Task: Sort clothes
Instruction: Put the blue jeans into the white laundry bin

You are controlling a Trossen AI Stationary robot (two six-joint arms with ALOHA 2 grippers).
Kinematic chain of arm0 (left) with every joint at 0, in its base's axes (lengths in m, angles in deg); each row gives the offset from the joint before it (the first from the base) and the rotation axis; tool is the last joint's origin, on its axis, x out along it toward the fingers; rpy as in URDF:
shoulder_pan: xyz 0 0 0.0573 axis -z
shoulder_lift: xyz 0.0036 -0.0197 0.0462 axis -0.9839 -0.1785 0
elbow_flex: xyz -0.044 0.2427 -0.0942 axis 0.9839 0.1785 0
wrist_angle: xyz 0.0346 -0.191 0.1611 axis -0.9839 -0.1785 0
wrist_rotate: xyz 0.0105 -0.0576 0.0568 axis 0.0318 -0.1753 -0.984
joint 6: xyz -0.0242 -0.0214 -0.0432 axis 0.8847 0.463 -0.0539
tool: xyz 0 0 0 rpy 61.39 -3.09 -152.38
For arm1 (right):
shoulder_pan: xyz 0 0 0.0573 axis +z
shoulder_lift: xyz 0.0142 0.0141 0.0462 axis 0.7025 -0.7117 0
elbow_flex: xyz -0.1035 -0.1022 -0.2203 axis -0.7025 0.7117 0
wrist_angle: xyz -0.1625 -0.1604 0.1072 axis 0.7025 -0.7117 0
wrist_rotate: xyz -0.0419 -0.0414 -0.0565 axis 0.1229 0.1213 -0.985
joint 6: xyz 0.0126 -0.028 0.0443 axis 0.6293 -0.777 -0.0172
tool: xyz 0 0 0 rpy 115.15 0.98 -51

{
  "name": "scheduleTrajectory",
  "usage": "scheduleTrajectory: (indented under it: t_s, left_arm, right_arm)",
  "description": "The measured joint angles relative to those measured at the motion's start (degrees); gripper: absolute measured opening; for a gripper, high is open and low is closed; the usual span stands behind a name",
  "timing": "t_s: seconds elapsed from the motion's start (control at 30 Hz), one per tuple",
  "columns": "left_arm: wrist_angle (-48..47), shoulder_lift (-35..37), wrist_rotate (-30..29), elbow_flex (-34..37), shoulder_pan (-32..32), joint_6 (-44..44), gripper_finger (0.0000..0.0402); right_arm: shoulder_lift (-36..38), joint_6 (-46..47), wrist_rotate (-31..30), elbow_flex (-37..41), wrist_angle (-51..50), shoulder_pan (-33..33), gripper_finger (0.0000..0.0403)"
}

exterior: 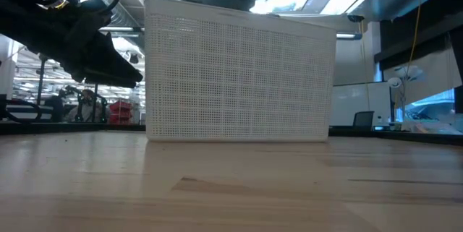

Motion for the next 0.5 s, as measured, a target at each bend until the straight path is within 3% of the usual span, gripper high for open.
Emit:
scheduleTrajectory:
  t_s: [0.27, 0.5]
  left_arm:
    - [-0.48, -0.02, 0.02, 0.03, 0.00, 0.02, 0.0233]
    - [-2.17, -0.04, 0.42, 0.04, 0.15, 1.93, 0.0233]
  right_arm:
    - [-3.04, 17.19, 11.53, 5.97, -4.75, -9.45, 0.0050]
    - [-7.34, 19.42, 11.65, 9.10, -12.19, -11.00, 0.0091]
